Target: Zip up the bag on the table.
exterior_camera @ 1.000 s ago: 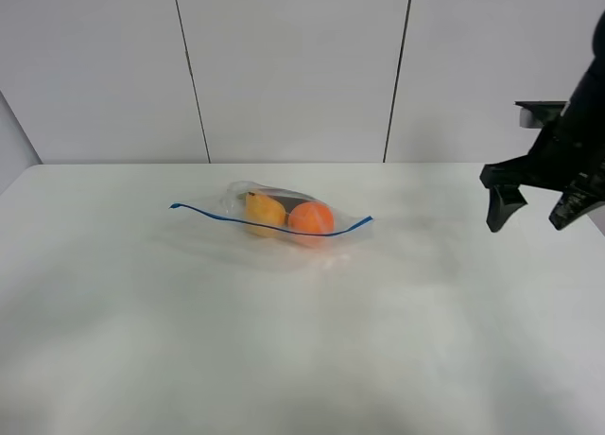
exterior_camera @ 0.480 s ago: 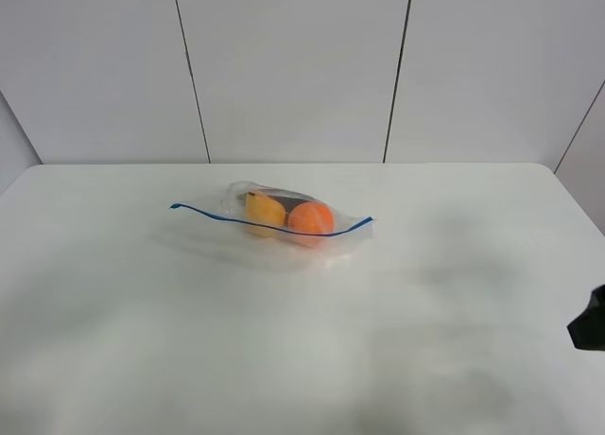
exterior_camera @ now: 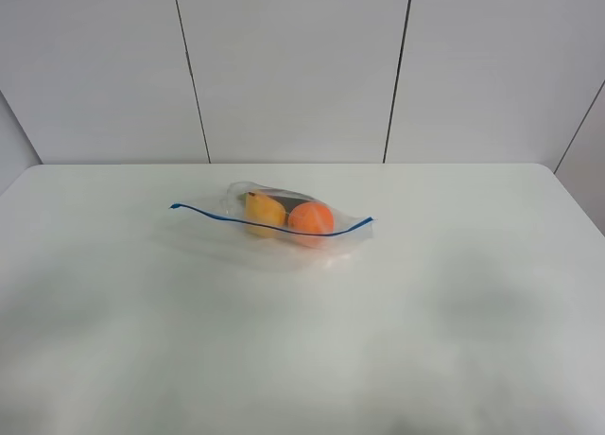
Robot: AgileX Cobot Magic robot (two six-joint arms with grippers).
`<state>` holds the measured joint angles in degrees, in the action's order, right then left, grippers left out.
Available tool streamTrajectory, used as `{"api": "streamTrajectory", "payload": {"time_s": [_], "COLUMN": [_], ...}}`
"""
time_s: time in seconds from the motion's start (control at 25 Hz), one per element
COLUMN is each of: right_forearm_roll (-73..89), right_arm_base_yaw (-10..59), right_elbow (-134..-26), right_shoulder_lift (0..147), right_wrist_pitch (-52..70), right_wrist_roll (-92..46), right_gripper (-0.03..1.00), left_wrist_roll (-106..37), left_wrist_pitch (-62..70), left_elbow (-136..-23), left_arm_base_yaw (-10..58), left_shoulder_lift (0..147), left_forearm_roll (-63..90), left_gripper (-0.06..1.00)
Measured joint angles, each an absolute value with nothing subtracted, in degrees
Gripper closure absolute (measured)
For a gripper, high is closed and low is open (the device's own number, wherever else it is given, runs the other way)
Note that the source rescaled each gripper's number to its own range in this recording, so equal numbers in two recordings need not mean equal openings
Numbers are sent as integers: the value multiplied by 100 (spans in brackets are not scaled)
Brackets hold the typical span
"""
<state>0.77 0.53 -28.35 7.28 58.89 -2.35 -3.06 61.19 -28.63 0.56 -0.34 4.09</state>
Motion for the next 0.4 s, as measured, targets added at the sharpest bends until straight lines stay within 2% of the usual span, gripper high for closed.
{"api": "streamTrajectory", "payload": {"time_s": [0.16,0.4], "right_forearm_roll": [77,53], "right_arm_base_yaw": [53,53], "right_elbow": [-2834,-2808], "right_shoulder_lift": [60,-28], "right_wrist_pitch": [5889,5889], "right_wrist_roll": [-235,-235], "right_gripper": [6,6], "left_wrist_roll": [-306,-306], "left_wrist_pitch": [6119,6119], "left_elbow": [-2863,-2863], "left_arm_base_yaw": [56,56], "left_shoulder_lift": [-34,-34], "left_forearm_roll": [409,409], "left_gripper": [-6,-6]}}
